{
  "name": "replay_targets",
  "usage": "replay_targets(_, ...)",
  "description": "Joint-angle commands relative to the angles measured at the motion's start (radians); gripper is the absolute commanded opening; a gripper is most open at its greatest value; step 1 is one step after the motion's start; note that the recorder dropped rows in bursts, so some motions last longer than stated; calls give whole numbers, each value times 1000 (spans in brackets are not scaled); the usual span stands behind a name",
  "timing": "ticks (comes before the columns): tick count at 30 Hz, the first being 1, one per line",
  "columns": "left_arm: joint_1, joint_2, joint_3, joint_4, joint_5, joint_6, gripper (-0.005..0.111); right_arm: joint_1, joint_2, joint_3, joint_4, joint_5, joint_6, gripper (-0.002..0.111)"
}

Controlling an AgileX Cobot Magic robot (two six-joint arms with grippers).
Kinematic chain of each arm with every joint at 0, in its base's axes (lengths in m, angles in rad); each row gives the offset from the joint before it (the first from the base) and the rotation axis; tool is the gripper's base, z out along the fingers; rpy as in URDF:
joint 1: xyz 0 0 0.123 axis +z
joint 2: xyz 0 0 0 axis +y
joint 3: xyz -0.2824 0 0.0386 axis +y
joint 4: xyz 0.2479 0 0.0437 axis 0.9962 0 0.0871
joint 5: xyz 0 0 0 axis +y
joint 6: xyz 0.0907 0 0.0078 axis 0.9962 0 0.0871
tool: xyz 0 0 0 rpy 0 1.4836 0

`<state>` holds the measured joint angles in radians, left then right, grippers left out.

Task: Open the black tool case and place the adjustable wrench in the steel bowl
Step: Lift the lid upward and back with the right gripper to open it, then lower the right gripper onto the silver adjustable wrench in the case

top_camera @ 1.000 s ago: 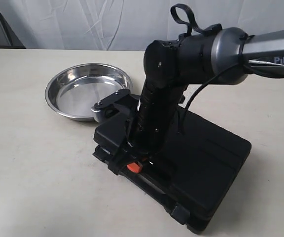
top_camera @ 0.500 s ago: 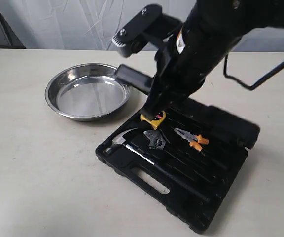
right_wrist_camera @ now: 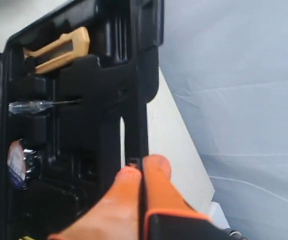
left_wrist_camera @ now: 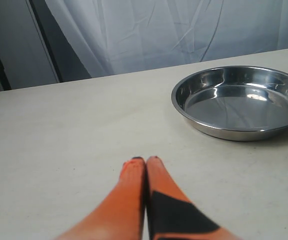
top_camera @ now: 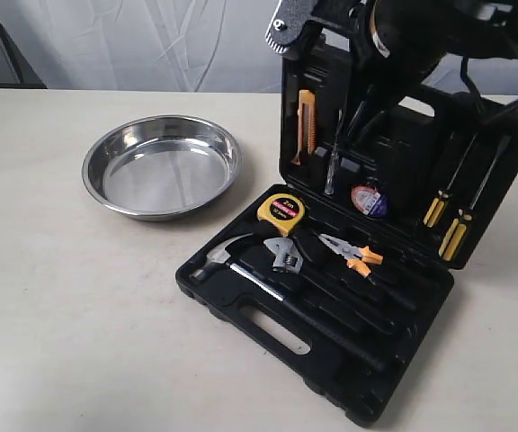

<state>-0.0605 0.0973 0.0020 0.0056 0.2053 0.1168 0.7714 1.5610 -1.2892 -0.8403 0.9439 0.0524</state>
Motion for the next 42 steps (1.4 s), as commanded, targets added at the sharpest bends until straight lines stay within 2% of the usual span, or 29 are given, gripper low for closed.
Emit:
replay_targets(1,-2,-4,-2,0,-11,-3,0,-3,2,-1,-126,-25,168,-1)
replay_targets(4,-2,-4,-2,0,-11,-3,0,-3,2,-1,-188,-27,257,-1)
replay_targets(6,-2,-4,-2,0,-11,-3,0,-3,2,-1,-164,-20,286,-1)
replay_targets(8,-2,-4,-2,0,-11,-3,0,-3,2,-1,-46,-6,314,-1)
replay_targets(10,-2,-4,-2,0,-11,-3,0,-3,2,-1,168,-4,314,-1)
replay_targets(14,-2,-4,-2,0,-11,-3,0,-3,25,-1,457,-33,230,-1)
replay_targets(25,-2,-4,-2,0,-11,-3,0,-3,299,-1,447,-245,216,-1)
replay_targets(28,-2,-4,-2,0,-11,-3,0,-3,349,-1,605,-292,-15,-1)
replay_targets(30,-2,-4,-2,0,-11,-3,0,-3,351,-1,789,-227,-239,-1)
replay_targets(32,-2,-4,-2,0,-11,-3,0,-3,347,-1,917,-98,-359,-1)
replay_targets(37,-2,-4,-2,0,-11,-3,0,-3,298,6,919,141,-266,-1)
replay_targets(40,-2,-4,-2,0,-11,-3,0,-3,237,68,886,170,-209,-1)
replay_targets(42,-2,-4,-2,0,-11,-3,0,-3,191,138,797,172,-129,-1)
